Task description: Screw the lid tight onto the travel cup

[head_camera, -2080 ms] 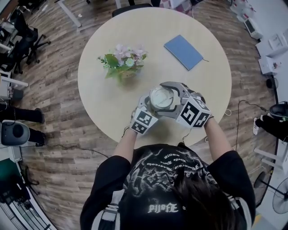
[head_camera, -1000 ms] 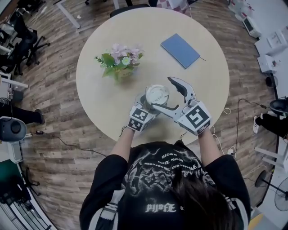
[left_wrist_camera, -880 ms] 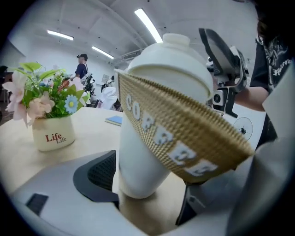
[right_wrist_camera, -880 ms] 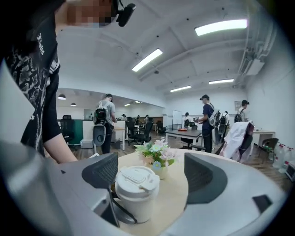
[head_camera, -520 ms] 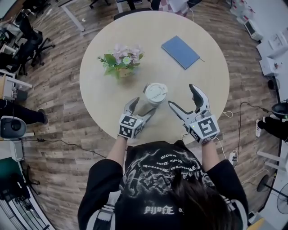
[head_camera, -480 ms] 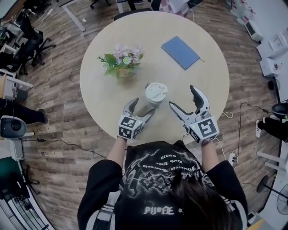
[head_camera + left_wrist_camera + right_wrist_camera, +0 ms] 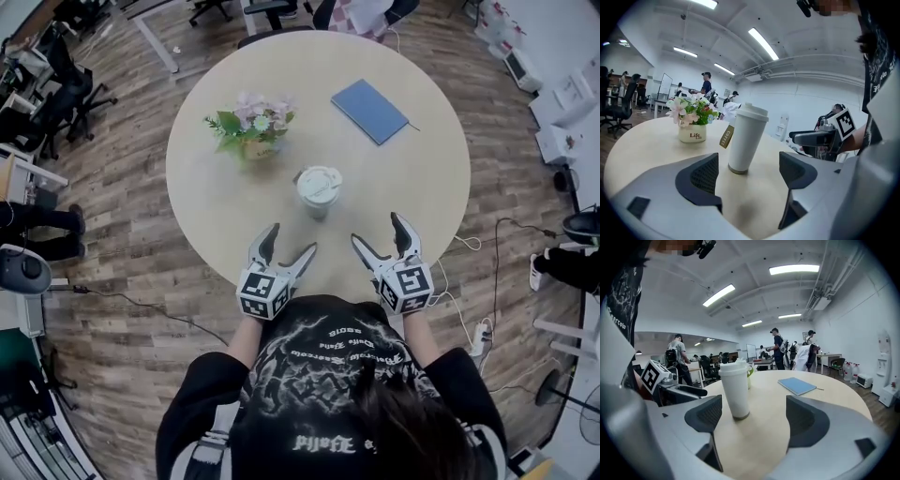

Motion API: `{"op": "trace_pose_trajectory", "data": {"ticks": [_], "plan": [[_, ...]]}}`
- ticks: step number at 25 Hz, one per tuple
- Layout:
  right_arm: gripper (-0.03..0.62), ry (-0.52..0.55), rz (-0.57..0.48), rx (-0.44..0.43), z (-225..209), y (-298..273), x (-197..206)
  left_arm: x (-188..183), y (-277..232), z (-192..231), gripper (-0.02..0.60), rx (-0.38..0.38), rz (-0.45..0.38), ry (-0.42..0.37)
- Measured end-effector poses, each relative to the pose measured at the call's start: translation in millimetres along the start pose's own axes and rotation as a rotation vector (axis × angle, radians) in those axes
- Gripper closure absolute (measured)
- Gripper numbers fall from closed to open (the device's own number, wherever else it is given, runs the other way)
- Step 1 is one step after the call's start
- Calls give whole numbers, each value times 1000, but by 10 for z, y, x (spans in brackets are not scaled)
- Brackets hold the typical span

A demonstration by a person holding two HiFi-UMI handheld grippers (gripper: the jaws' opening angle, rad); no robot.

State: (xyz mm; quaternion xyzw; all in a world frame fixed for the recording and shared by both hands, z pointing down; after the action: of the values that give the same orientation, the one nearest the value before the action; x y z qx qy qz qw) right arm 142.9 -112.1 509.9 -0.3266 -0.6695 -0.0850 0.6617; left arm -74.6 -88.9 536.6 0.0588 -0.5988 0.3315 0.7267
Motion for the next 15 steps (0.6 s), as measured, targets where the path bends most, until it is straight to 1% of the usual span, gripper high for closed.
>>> {"op": "trace_pose_trajectory", "data": {"ticks": [3, 5, 7, 10, 15], "plan": [[177, -12, 50, 1, 57, 91, 219, 48, 94, -72, 170, -7, -5, -9], [177, -12, 77, -9, 93, 153, 302, 87, 121, -127, 170, 9, 18, -50], [177, 10, 90, -18, 105, 175, 308, 93, 126, -151, 170, 14, 29, -71], [177, 29, 85, -20, 98, 171, 263, 40, 124, -162, 170, 2, 2, -44], [177, 53, 73, -31, 148, 167, 206, -3, 123, -184, 170, -23, -12, -55]]}}
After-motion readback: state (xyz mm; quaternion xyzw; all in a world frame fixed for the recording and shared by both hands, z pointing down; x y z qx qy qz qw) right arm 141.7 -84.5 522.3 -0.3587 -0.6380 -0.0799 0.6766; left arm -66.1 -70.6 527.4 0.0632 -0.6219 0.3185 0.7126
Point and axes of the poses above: the fingertips, and each gripper's own axes: y backward along the fingers, z to its left, x out of its underside, the point moved 6 cm from there along y, backward along the fingers, and after that the axes turned 2 degrees about -z, right-handed, at the moved point
